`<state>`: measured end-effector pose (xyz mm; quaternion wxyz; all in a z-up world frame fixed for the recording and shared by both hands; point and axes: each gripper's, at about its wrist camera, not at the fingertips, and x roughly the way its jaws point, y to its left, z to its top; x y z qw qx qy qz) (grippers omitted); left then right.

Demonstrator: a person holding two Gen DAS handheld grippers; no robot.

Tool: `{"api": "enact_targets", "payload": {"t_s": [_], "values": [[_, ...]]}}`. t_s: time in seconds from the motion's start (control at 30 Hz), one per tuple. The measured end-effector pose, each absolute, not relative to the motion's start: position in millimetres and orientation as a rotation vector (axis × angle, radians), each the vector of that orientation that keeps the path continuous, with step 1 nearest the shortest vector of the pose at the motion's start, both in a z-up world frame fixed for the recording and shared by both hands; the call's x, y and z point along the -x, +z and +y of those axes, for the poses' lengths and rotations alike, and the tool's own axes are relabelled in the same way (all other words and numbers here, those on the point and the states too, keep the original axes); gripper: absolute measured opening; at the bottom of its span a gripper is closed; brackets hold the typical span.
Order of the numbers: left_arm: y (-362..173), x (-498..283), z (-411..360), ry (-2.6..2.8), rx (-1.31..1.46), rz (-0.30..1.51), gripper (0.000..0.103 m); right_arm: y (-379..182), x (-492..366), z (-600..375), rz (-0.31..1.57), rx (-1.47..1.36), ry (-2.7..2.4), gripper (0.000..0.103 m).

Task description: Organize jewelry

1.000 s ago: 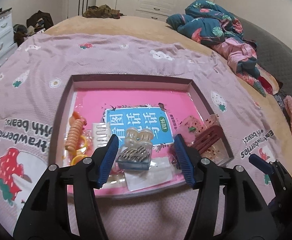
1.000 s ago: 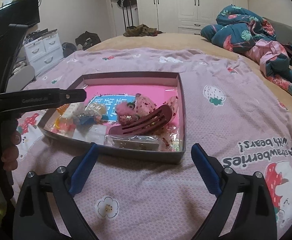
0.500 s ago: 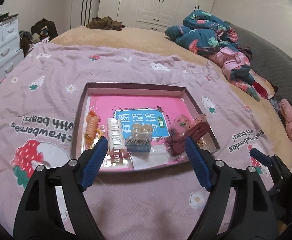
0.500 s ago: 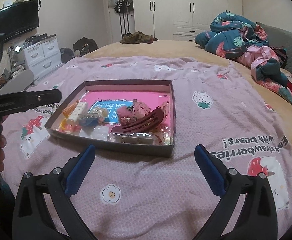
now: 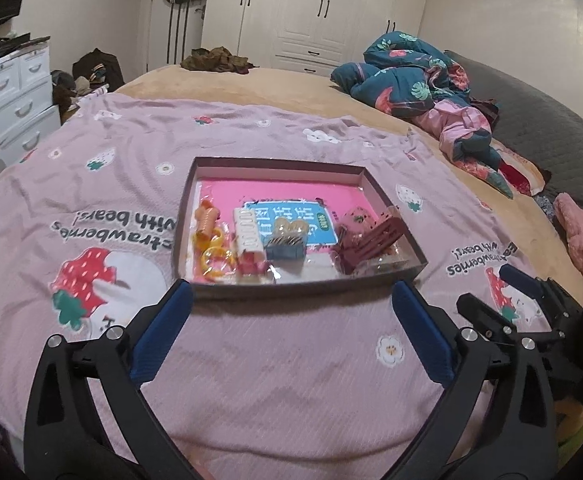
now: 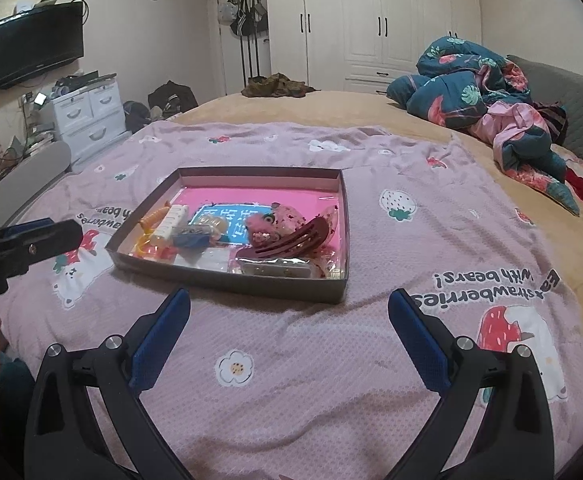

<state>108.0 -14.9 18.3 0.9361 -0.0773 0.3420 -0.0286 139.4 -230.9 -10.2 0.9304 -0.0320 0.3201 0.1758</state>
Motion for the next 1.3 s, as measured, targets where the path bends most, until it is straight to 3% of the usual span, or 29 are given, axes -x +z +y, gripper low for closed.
{"api": "enact_targets", "payload": {"t_s": [0.9,1.3], "values": [[-32.7,-59.1,0.7,0.018,0.164,0.734,0.094,-41.6,-98.1,-226.6,0.655,0.059,0.377,0.099],[-32.2,-55.9,0.6,0.027,0.153,0.730,0.094,-44.8,-94.0,-223.2,0.672,0.049,0.384,0.099]]}}
